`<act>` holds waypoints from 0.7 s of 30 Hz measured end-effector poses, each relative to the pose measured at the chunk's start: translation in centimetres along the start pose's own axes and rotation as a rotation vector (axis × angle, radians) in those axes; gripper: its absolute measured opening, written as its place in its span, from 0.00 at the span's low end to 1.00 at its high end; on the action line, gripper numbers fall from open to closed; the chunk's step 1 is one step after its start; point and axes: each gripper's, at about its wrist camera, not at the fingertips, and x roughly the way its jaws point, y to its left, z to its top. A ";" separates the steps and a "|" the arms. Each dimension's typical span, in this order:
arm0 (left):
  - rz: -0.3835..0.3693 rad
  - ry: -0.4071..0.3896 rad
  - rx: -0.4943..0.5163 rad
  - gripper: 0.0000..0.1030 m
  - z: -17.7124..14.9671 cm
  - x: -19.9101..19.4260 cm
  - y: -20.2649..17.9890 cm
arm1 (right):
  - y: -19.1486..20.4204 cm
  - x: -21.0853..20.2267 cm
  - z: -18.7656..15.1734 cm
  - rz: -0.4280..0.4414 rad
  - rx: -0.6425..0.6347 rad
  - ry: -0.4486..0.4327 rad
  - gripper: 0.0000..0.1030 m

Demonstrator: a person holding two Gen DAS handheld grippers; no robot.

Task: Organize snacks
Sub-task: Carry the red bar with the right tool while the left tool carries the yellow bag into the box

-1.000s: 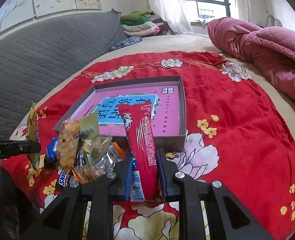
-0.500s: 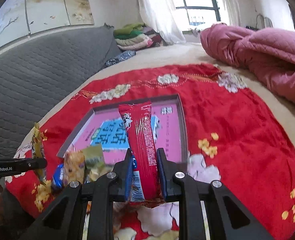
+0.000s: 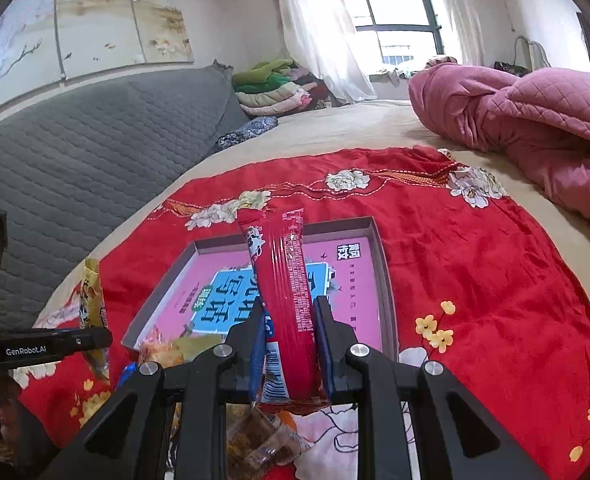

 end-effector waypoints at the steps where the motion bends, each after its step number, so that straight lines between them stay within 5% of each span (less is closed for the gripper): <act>1: 0.003 -0.001 0.000 0.19 0.3 0.1 -0.1 | -0.1 0.1 0.1 0.001 0.008 -0.001 0.22; 21: 0.038 -0.001 -0.055 0.19 4.3 3.5 -0.1 | -1.7 3.6 1.3 -0.017 0.067 0.032 0.22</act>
